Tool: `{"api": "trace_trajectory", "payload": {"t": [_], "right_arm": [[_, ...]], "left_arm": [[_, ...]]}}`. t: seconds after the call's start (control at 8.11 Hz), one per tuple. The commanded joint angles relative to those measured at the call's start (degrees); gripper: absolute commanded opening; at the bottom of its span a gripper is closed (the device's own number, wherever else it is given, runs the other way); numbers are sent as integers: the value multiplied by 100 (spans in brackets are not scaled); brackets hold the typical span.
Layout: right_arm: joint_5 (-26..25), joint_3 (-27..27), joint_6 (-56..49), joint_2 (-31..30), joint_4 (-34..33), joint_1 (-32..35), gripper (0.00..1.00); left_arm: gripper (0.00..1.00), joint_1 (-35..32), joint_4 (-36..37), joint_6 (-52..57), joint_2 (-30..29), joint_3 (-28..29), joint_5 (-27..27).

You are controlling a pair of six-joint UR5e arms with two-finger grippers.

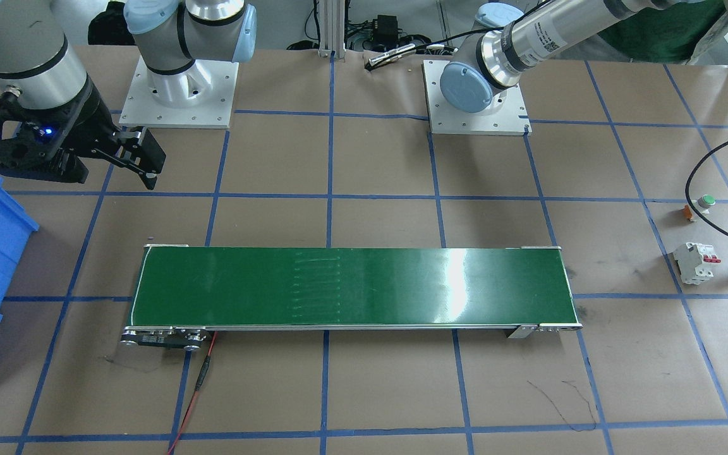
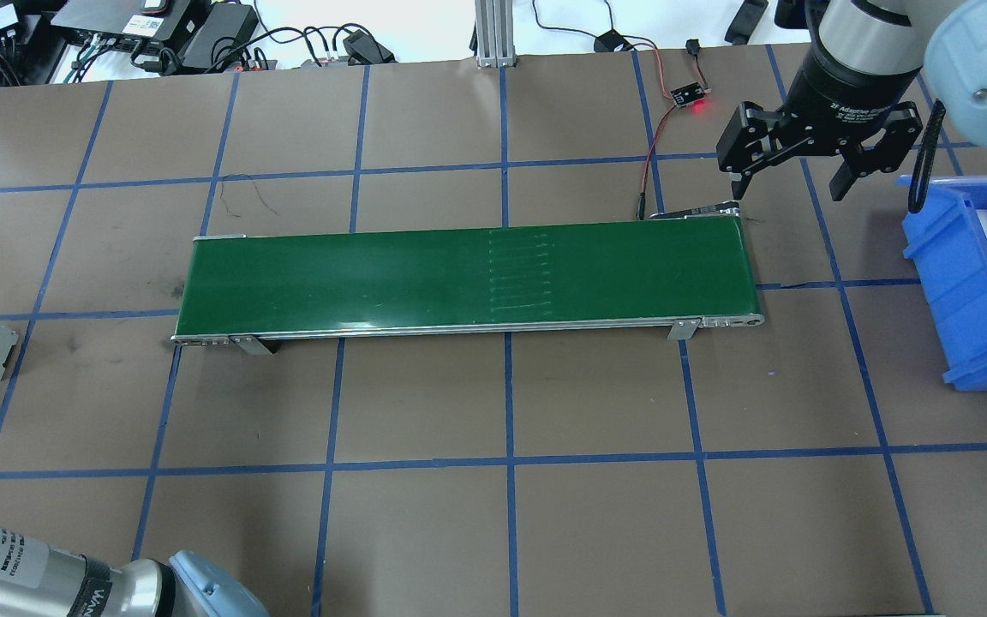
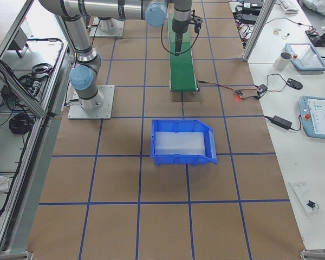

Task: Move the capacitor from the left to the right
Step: 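Lower the left gripper over the brown capacitor and close on it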

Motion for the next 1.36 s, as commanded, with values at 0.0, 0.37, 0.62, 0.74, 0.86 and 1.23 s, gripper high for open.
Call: {"api": "trace_trajectory", "payload": {"t": [0.0, 0.37, 0.62, 0.74, 0.86, 1.23], "right_arm": [[9, 0, 25, -1, -11, -3, 100], [0, 0, 60, 8, -11, -3, 100], [0, 0, 60, 8, -11, -12, 100], [0, 0, 60, 8, -11, -12, 100], [0, 0, 60, 8, -11, -12, 100], [0, 0, 60, 8, -11, -12, 100]], "left_arm": [[100, 12, 14, 17, -94, 37, 9], [99, 21, 22, 43, -120, 63, 61], [93, 56, 31, 166, -260, 90, 70], [93, 74, 31, 166, -278, 90, 192], [92, 83, 40, 157, -269, 90, 350], [80, 83, 101, 166, -278, 81, 447]]}}
